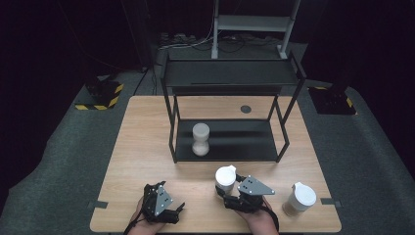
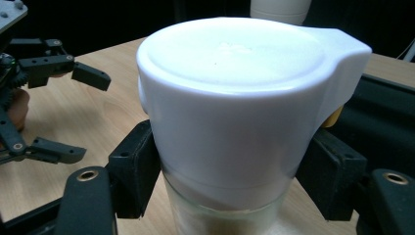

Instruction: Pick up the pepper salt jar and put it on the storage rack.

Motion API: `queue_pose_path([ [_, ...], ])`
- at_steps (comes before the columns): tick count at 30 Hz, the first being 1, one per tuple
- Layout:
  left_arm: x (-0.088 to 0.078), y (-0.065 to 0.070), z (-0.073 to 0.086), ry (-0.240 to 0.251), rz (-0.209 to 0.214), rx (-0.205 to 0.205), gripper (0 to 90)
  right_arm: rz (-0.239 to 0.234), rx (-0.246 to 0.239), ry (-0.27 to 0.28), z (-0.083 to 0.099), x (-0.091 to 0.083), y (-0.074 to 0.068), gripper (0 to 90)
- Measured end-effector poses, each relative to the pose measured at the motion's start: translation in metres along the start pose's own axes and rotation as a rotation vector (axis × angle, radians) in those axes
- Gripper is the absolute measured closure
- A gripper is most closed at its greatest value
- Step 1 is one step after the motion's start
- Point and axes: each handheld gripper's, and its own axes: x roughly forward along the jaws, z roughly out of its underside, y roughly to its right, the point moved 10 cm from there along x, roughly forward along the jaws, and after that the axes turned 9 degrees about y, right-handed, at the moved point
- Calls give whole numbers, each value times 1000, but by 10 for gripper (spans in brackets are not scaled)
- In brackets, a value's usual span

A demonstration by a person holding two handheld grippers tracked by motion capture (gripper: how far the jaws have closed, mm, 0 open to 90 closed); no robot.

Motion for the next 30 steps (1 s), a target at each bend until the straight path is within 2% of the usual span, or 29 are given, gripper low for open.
queue_pose_path([
  [12, 0, 0, 0, 0, 4, 5, 13, 45, 15, 6, -7, 5, 20, 301],
  [30, -1, 0, -1, 12, 11, -9, 16, 113, -4, 12, -14, 20, 41, 301],
])
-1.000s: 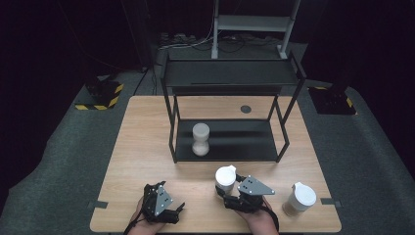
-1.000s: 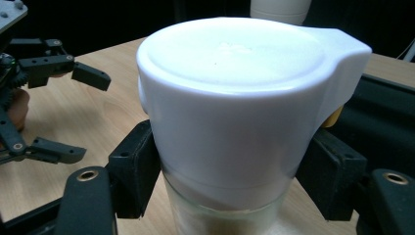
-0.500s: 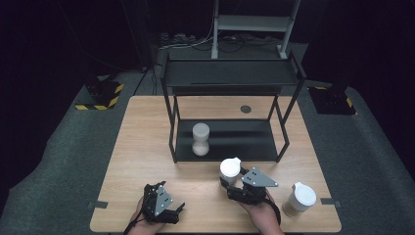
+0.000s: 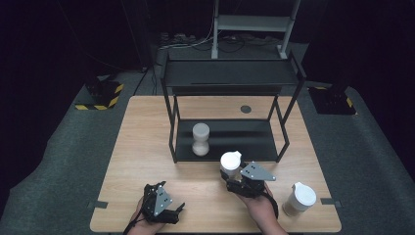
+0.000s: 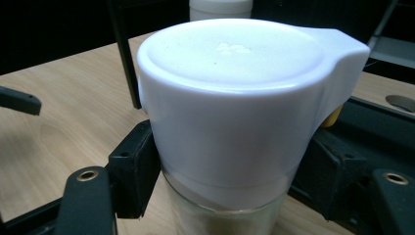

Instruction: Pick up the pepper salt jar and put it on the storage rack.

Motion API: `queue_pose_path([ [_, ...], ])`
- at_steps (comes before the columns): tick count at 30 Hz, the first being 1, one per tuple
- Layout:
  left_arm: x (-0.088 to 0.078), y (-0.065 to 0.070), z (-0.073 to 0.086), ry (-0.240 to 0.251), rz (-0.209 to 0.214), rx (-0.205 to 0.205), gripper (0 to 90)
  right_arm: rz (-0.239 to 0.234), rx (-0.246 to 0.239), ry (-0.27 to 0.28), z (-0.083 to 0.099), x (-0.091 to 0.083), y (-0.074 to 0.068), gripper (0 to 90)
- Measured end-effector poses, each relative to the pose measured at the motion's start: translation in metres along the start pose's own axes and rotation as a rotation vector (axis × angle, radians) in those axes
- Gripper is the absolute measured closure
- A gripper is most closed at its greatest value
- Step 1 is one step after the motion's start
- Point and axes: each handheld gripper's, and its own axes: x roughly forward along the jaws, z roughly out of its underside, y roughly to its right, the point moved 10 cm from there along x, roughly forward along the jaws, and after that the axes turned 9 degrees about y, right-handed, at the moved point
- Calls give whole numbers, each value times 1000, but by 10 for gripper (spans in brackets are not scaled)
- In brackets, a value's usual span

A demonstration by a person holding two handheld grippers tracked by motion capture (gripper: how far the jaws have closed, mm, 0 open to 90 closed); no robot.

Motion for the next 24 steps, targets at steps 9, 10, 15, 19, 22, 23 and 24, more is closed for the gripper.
queue_pose_path([
  [9, 0, 0, 0, 1, 3, 2, 16, 21, 9, 8, -6, 11, 9, 301],
  [10, 0, 0, 0, 1, 3, 0, 16, 24, 11, 8, -7, 13, 11, 301],
  [15, 0, 0, 0, 1, 7, -1, 16, 39, 14, 9, -9, 18, 16, 301],
  [19, 0, 0, 0, 4, 7, -4, 16, 48, 12, 14, -12, 23, 19, 301],
  [22, 0, 0, 0, 5, 7, -4, 16, 52, 13, 15, -13, 26, 20, 301],
  [23, 0, 0, 0, 5, 8, -5, 16, 54, 12, 15, -14, 28, 21, 301],
  [24, 0, 0, 0, 5, 7, -6, 16, 55, 12, 15, -15, 29, 22, 301],
])
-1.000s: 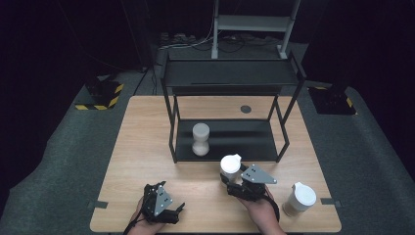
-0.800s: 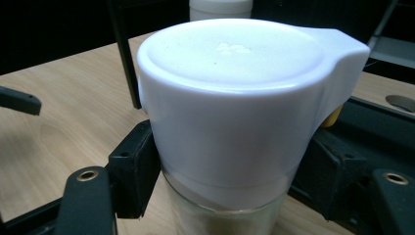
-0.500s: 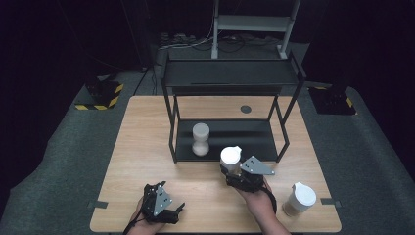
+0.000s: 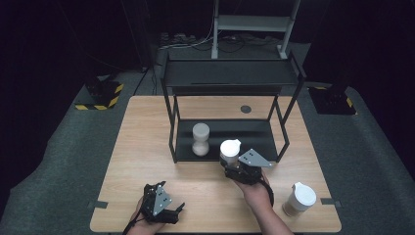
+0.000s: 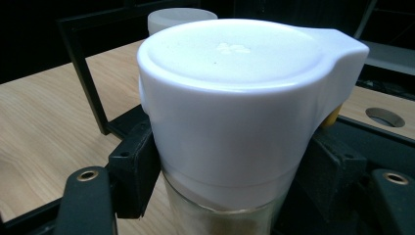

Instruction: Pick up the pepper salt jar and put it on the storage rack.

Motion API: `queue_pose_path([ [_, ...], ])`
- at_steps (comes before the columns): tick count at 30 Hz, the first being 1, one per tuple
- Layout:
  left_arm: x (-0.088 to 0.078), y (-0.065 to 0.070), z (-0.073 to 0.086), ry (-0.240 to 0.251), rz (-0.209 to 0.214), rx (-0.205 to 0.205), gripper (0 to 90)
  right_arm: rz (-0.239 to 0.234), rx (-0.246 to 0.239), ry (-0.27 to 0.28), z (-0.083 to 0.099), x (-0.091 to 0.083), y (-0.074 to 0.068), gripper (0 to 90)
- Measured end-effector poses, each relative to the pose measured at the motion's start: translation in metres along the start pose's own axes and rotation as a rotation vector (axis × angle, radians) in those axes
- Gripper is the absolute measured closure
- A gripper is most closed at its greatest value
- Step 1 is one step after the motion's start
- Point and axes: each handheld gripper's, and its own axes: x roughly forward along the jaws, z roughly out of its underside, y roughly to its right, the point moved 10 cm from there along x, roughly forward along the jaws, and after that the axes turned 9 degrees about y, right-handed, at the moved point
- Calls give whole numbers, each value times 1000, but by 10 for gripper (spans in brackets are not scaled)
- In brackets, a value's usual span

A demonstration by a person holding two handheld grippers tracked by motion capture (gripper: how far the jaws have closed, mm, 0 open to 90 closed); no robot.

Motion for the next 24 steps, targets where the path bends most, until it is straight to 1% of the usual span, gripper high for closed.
queue_pose_path([
  [3, 0, 0, 0, 1, 1, -3, 16, 2, -3, 0, -1, 3, 1, 301],
  [16, -1, 0, -1, 8, 4, -4, 16, 32, 17, 7, -5, 23, 12, 301],
  [24, -1, 0, -1, 11, 7, -13, 16, 40, 21, 7, -6, 32, 16, 301],
])
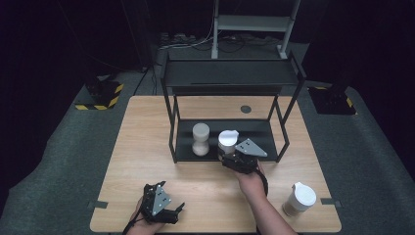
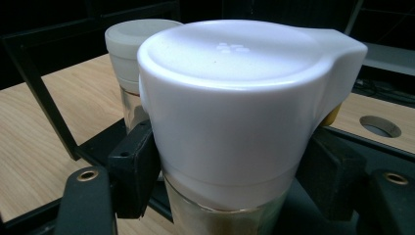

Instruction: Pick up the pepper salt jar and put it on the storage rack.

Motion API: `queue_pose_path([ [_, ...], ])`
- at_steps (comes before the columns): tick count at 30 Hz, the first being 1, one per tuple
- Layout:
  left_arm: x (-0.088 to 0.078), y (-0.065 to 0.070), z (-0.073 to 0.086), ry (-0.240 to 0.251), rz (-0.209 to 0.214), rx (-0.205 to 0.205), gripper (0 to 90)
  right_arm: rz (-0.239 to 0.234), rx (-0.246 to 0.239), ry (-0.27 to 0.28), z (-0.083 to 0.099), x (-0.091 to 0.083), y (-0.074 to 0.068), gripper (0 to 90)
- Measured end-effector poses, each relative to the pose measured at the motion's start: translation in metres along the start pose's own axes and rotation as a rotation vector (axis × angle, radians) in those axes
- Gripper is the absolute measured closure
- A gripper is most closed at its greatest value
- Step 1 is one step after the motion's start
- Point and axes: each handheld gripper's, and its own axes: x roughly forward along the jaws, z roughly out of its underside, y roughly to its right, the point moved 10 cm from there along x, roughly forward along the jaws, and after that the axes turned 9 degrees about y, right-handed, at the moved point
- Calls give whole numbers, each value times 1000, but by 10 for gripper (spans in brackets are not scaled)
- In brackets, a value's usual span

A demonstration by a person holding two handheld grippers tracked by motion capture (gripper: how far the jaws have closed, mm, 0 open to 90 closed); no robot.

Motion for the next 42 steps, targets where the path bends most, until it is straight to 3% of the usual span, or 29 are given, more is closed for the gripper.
queue_pose_path([
  [23, -1, 1, -1, 16, 23, 0, 16, 46, 24, -29, 2, 30, 17, 301],
  [42, -2, 1, -2, 24, 23, -4, 16, 64, 23, -61, 11, 52, 17, 301],
])
